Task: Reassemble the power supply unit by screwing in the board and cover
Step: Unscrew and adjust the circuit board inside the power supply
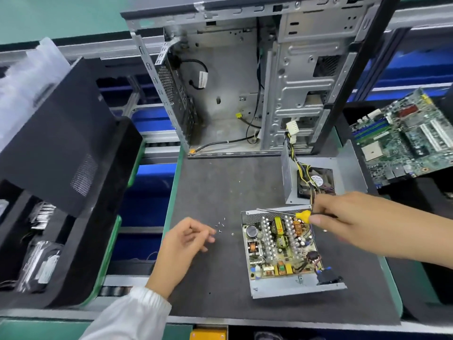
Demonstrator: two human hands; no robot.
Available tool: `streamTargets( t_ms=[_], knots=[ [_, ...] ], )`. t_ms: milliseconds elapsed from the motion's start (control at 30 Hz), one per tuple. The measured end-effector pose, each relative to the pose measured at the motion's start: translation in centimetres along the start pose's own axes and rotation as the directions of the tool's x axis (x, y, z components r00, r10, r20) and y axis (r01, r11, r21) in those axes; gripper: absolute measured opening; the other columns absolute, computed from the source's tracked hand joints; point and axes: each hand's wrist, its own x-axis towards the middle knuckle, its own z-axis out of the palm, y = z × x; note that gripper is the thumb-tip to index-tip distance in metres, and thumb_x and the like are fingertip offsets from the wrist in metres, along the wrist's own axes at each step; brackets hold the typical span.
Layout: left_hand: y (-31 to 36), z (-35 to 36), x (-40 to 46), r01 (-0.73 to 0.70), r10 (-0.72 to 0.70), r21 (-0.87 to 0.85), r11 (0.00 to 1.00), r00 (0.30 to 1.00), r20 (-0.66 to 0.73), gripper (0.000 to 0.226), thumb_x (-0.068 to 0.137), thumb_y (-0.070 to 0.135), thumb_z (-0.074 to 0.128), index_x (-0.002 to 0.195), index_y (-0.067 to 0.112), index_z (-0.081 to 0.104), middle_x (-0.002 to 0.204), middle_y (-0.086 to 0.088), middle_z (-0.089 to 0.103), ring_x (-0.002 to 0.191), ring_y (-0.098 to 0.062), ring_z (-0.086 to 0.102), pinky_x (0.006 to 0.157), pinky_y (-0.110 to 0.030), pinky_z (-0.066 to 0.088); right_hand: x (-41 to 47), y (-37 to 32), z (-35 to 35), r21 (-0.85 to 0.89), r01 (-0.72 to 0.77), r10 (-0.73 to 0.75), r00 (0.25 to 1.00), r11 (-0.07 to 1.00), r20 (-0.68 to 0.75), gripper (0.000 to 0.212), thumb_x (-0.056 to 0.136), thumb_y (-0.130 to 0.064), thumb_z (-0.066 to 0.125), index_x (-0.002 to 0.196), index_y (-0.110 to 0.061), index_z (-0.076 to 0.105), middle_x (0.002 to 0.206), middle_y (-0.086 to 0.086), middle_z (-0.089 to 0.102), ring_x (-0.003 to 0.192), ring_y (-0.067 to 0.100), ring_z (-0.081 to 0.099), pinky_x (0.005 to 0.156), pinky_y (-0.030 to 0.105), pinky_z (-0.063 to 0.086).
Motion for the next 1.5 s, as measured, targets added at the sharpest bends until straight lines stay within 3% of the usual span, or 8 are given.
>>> streamTargets(
  t_ms=[133,233,400,733,1000,1100,1300,1500],
  knots=[
    [6.0,5.7,2.0,0.267,-0.240,-0.780,0.566,0.959,0.154,0.020,0.078,0.007,0.065,0.097,0.001,0.067,0.089,-0.015,0.073,0.078,-0.017,0.072,0.066,-0.021,0.057,-1.9,1.3,-0.4,0.204,0.080,-0.051,0.989,0.976,-0.142,0.028,0.089,-0.056,0.031,0.082,-0.034,0.046,0.068,-0.010,0.057,0.062,0.003,0.050,0.054,0.018,0.034],
    [9.1,9.8,3.2,0.372,-0.302,-0.870,0.323,0.912,0.278,0.018,0.075,0.002,0.063,0.089,-0.003,0.073,0.087,-0.015,0.073,0.074,-0.016,0.073,0.060,-0.019,0.057,-3.3,2.9,-0.3,0.290,0.136,-0.067,0.970,0.947,-0.234,0.034,0.082,-0.063,0.027,0.083,-0.034,0.046,0.067,-0.003,0.057,0.056,0.011,0.048,0.052,0.021,0.035],
    [11.4,14.0,3.7,0.465,-0.287,-0.864,0.196,0.869,0.403,0.016,0.076,0.002,0.061,0.077,0.001,0.077,0.081,-0.012,0.071,0.070,-0.015,0.071,0.057,-0.020,0.057,-5.0,5.8,-0.3,0.270,0.119,-0.040,0.959,0.956,-0.281,0.028,0.082,-0.064,0.024,0.085,-0.042,0.041,0.068,-0.005,0.054,0.059,0.014,0.048,0.057,0.033,0.042],
    [12.7,16.8,4.3,0.450,-0.226,-0.837,0.312,0.891,0.395,0.018,0.080,0.004,0.059,0.078,0.004,0.077,0.082,-0.011,0.070,0.073,-0.013,0.071,0.063,-0.020,0.058,-6.1,8.8,-0.4,0.310,0.082,0.009,0.960,0.947,-0.281,0.040,0.085,-0.060,0.025,0.094,-0.032,0.052,0.063,-0.002,0.052,0.060,0.013,0.048,0.055,0.029,0.039],
    [12.1,16.9,4.6,0.305,-0.150,-0.773,0.556,0.952,0.268,0.014,0.082,0.006,0.059,0.087,0.001,0.071,0.079,-0.010,0.071,0.072,-0.013,0.070,0.067,-0.020,0.058,-5.7,9.2,-0.7,0.503,0.083,0.049,0.969,0.860,-0.244,0.038,0.085,-0.055,0.038,0.088,-0.027,0.062,0.066,-0.008,0.057,0.054,0.005,0.046,0.054,0.017,0.037],
    [12.0,16.7,4.6,0.269,-0.126,-0.743,0.614,0.962,0.244,0.014,0.082,0.008,0.059,0.090,0.001,0.069,0.077,-0.011,0.071,0.070,-0.013,0.070,0.067,-0.020,0.058,-5.4,9.2,-0.7,0.662,0.079,0.063,0.980,0.745,-0.187,0.010,0.084,-0.041,0.062,0.088,-0.033,0.060,0.074,-0.008,0.064,0.057,0.006,0.049,0.056,0.018,0.041],
    [12.2,16.9,4.8,0.216,-0.088,-0.781,0.586,0.975,0.204,0.014,0.083,0.009,0.059,0.086,0.004,0.071,0.078,-0.010,0.070,0.072,-0.013,0.069,0.068,-0.020,0.058,-5.2,8.6,-0.5,0.960,-0.013,0.088,0.996,0.281,-0.013,0.021,0.076,-0.031,0.069,0.076,-0.011,0.063,0.066,0.009,0.055,0.040,0.011,0.025,0.039,0.015,0.021],
    [12.1,17.1,5.1,0.184,-0.066,-0.770,0.611,0.981,0.182,0.016,0.082,0.010,0.060,0.088,0.004,0.073,0.079,-0.009,0.071,0.073,-0.013,0.070,0.068,-0.020,0.058,-5.1,8.9,0.1,0.967,0.010,0.078,0.996,0.256,-0.031,0.032,0.078,-0.036,0.063,0.087,-0.007,0.071,0.069,0.009,0.053,0.045,0.012,0.023,0.041,0.016,0.018]
  ],
)
